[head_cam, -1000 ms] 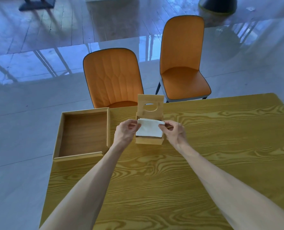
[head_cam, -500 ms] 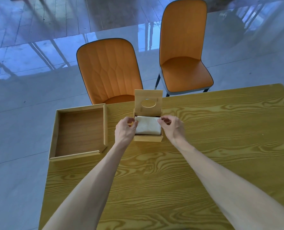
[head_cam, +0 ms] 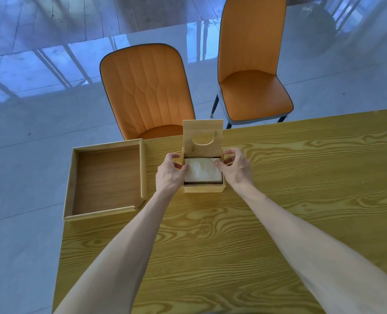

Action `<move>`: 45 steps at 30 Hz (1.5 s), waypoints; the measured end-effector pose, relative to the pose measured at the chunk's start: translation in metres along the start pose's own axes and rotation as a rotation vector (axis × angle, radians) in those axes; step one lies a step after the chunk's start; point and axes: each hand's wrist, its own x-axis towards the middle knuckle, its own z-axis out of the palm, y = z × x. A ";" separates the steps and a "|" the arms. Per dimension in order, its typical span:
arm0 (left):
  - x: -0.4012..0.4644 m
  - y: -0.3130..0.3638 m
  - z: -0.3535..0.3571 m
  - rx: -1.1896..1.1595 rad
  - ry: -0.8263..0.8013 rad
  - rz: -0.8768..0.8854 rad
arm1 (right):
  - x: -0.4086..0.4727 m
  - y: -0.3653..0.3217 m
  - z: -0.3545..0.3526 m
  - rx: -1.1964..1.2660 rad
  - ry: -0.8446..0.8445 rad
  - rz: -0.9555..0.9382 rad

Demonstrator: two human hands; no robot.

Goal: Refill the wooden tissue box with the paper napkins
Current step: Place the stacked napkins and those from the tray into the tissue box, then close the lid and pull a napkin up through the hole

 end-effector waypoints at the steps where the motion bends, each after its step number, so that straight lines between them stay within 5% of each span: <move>1: 0.001 0.000 -0.001 -0.006 -0.020 -0.007 | 0.001 -0.001 -0.001 -0.003 -0.011 0.006; 5: 0.004 0.013 -0.010 -0.167 -0.112 -0.101 | 0.006 -0.015 -0.014 -0.003 -0.038 0.069; 8: 0.015 0.035 -0.024 -0.319 -0.202 -0.356 | 0.020 -0.038 -0.025 0.127 -0.037 0.318; 13: 0.029 0.065 -0.045 -0.406 -0.375 -0.547 | 0.040 -0.080 -0.042 0.274 -0.309 0.609; 20: 0.038 0.080 -0.037 -0.267 -0.442 -0.580 | 0.050 -0.086 -0.044 0.270 -0.496 0.639; 32: 0.040 0.074 -0.041 -0.358 -0.415 -0.574 | 0.048 -0.089 -0.043 0.305 -0.508 0.601; 45: -0.002 0.022 -0.048 -0.513 -0.504 -0.254 | 0.008 -0.056 -0.057 0.479 -0.617 0.453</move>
